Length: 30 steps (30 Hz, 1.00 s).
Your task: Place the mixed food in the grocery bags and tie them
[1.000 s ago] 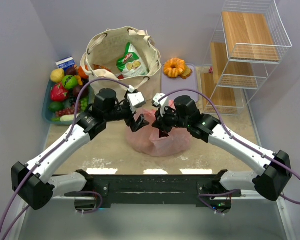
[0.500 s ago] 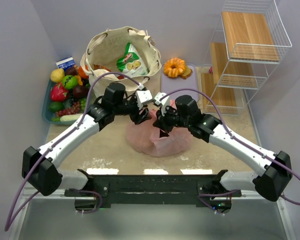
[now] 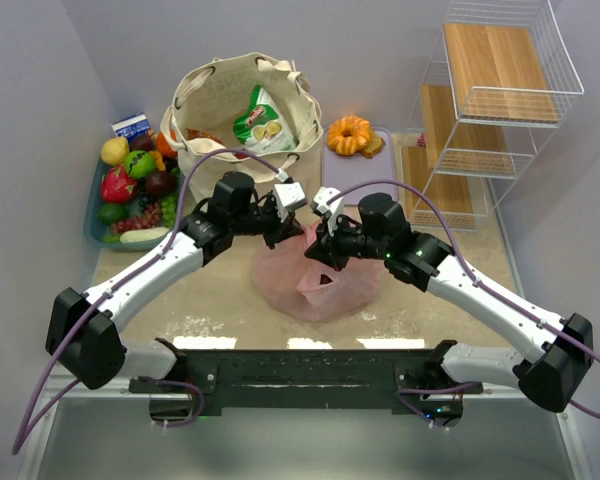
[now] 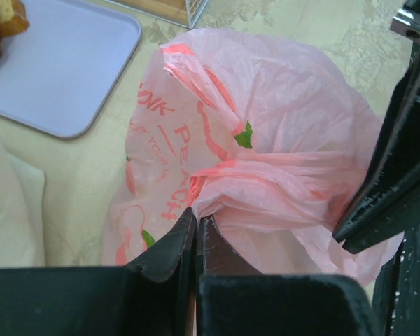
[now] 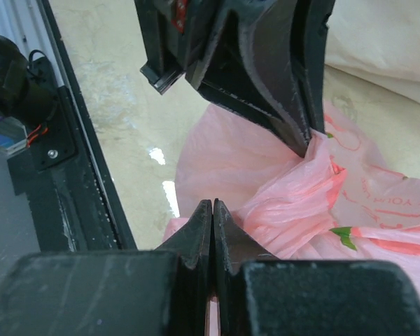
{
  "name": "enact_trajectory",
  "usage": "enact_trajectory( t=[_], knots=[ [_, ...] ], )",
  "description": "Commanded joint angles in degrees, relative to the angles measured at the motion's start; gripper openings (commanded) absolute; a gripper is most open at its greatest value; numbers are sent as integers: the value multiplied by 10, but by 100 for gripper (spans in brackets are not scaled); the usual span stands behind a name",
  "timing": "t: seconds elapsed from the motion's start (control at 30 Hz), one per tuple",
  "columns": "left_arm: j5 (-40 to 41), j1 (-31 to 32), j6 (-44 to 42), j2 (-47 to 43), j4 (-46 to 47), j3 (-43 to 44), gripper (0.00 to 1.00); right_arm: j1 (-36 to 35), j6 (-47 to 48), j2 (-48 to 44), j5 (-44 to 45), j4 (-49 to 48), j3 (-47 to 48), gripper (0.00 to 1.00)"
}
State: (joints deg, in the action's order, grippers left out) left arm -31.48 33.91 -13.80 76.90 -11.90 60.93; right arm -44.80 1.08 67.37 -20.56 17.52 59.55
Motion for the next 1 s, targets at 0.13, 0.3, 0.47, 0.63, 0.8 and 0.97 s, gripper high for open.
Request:
enact_trajectory(
  t=[0.13,0.3,0.47,0.63,0.8,0.97],
  knots=[
    [39,1,132,-33,90,-23,0,-28,-44,10,-19,-24,-37,0],
    [42,1,195,-42,109,-35,0,-56,-82,23,29,-77,-32,0],
    [61,0,219,-58,128,-42,0,-95,-75,68,68,-59,-7,0],
    [68,0,221,-72,120,-38,0,-101,-81,106,192,-7,-12,0],
    [72,-1,204,-81,82,-35,0,-101,-98,75,320,21,-30,0],
    [53,-1,191,-90,72,-35,0,-102,-110,75,471,43,-35,0]
  ],
)
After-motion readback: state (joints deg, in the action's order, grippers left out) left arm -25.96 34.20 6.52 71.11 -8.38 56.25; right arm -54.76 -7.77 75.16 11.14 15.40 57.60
